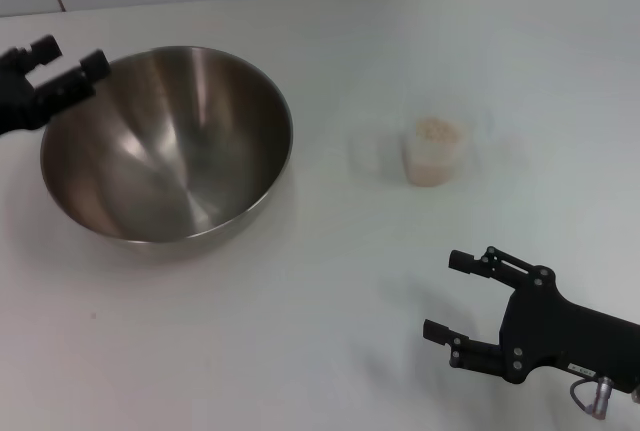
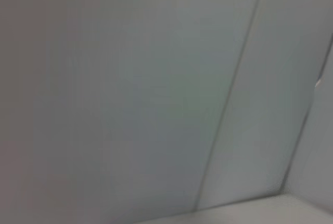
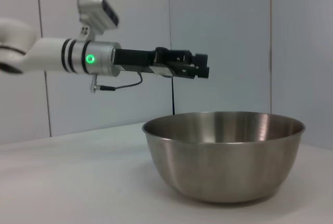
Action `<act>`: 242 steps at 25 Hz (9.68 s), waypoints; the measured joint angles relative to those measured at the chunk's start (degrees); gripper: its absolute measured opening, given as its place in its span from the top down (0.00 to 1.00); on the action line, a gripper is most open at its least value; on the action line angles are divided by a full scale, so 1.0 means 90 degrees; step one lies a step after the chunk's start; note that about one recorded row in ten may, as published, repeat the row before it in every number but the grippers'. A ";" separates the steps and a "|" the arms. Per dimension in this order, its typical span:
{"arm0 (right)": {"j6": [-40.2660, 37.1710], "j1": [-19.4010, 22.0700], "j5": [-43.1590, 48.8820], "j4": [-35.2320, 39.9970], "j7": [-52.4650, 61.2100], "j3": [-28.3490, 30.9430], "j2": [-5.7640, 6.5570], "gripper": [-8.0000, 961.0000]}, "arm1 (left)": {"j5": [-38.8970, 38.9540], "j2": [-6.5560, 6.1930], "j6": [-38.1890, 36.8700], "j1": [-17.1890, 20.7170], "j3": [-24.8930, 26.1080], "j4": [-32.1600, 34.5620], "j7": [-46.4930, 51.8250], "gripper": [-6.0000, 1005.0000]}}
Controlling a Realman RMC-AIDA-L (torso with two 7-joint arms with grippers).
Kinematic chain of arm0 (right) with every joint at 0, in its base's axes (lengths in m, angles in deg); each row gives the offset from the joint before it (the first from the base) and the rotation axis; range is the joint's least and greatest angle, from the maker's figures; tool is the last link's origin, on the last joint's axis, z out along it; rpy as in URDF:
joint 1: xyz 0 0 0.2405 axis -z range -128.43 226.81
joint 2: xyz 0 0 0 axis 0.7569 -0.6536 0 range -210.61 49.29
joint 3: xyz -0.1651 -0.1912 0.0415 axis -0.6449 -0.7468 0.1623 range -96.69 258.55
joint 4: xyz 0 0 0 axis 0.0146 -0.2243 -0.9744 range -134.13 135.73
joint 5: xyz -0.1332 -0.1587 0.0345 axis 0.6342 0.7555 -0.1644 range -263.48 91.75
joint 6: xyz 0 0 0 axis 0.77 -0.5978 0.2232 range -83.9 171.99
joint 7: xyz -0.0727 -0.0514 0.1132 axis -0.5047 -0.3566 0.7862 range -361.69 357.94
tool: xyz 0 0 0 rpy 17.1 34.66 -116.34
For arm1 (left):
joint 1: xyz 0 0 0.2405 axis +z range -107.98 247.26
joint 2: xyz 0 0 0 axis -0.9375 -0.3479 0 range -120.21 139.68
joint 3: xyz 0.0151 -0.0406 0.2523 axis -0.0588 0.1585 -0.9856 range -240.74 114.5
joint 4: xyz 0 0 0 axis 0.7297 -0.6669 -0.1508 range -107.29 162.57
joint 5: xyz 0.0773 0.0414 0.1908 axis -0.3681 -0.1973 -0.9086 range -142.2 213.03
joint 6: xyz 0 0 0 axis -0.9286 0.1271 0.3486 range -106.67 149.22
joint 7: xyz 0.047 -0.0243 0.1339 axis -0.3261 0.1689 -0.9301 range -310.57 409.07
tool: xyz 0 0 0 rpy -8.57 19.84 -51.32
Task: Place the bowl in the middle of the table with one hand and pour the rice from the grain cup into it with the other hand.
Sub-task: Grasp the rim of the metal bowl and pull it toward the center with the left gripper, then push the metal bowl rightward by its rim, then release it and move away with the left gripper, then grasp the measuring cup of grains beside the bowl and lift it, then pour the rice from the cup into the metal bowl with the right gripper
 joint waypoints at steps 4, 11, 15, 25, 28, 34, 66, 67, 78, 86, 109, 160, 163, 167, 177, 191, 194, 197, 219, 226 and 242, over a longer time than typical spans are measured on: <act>-0.0043 0.0018 -0.0005 0.0000 0.0002 0.0013 -0.0001 0.15 | -0.0417 -0.0032 0.1063 0.0374 -0.0937 0.1371 0.1275 0.15; -0.0113 0.0034 -0.0010 0.0025 0.0001 0.0040 0.0005 0.15 | -0.2714 -0.0062 0.1036 0.0155 -0.1110 0.2313 0.3281 0.15; -0.0124 0.0025 -0.0011 0.0035 0.0001 0.0036 0.0009 0.15 | -0.3344 -0.0040 0.0865 -0.0014 -0.1142 0.2393 0.3621 0.15; -0.0124 0.0003 -0.0017 0.0039 -0.0009 0.0010 0.0010 0.15 | -0.3986 -0.0036 0.0937 -0.0408 -0.1141 0.2042 0.3792 0.15; -0.0124 -0.0002 -0.0023 0.0039 -0.0013 0.0010 0.0010 0.15 | -0.4138 -0.0031 0.0966 -0.0490 -0.1142 0.1981 0.3867 0.16; -0.0118 -0.0012 -0.0023 0.0039 -0.0019 0.0003 0.0010 0.15 | -0.4302 -0.0028 0.1047 -0.0529 -0.1177 0.1954 0.4008 0.16; -0.0100 -0.0013 0.0007 0.0039 -0.0009 0.0000 0.0010 0.15 | -0.4550 -0.0065 0.0287 -0.1264 -0.0677 0.1430 0.4473 0.95; -0.0094 -0.0013 0.0008 0.0038 -0.0009 0.0001 0.0009 0.15 | -0.4547 -0.0066 0.0203 -0.1351 -0.0562 0.1364 0.4474 0.95; -0.0074 -0.0012 0.0008 0.0039 -0.0003 0.0001 0.0009 0.15 | -0.4475 -0.0055 0.0116 -0.2128 -0.0235 0.0574 0.4475 0.94; -0.0095 -0.0032 0.0008 0.0039 -0.0002 0.0001 0.0009 0.15 | -0.4435 -0.0015 0.0629 -0.2518 -0.0474 -0.0188 0.4352 0.90; -0.0074 -0.0034 -0.0053 0.0036 -0.0027 0.0135 0.0006 0.15 | -0.4075 -0.0047 -0.0107 -0.1962 -0.0739 0.0897 0.3398 0.67; 0.3314 -0.1204 -0.0380 -0.1319 -0.1365 0.3956 -0.0028 0.15 | -0.2975 -0.0035 -0.2023 0.0526 -0.0776 0.2566 0.0925 0.14; 0.3312 -0.1206 -0.0382 -0.1319 -0.1406 0.3956 -0.0029 0.18 | -0.2975 -0.0035 -0.2042 0.0516 -0.0776 0.2566 0.0925 0.14; 0.3323 -0.1235 -0.0384 -0.1319 -0.1413 0.3957 -0.0038 0.27 | -0.2973 -0.0035 -0.2051 0.0500 -0.0775 0.2566 0.0925 0.14; 0.2944 -0.1173 -0.0394 -0.1349 -0.1414 0.4245 -0.0048 0.75 | -0.2907 -0.0035 -0.2139 0.0495 -0.0775 0.2566 0.0841 0.14; 0.1620 -0.1126 -0.0395 -0.1896 -0.2639 0.4513 -0.0038 0.97 | -0.2907 -0.0035 -0.2145 0.0490 -0.0832 0.2566 0.0829 0.14; 0.1450 -0.1135 -0.0352 -0.2310 -0.3737 0.4465 -0.0049 0.97 | -0.2907 -0.0035 -0.2151 0.0490 -0.0834 0.2566 0.0828 0.14; 0.1437 -0.1065 -0.0338 -0.3059 -0.5816 0.4446 -0.0056 0.97 | -0.2904 -0.0036 -0.2156 0.0490 -0.0835 0.2566 0.0828 0.14; 0.1354 -0.1055 0.0097 -0.4424 -1.6742 0.3197 -0.0092 0.97 | -0.2897 -0.0045 -0.2167 0.0458 -0.0851 0.2546 0.0828 0.14; 0.1735 -0.1094 0.0378 -0.4471 -1.8654 0.3196 -0.0088 0.97 | -0.2897 -0.0049 -0.2196 0.0418 -0.0854 0.2510 0.0828 0.14; 0.2053 -0.0841 0.0563 -0.5299 -1.8101 0.3761 -0.0077 0.95 | -0.2898 -0.0055 -0.2297 0.0343 -0.0854 0.2511 0.0828 0.14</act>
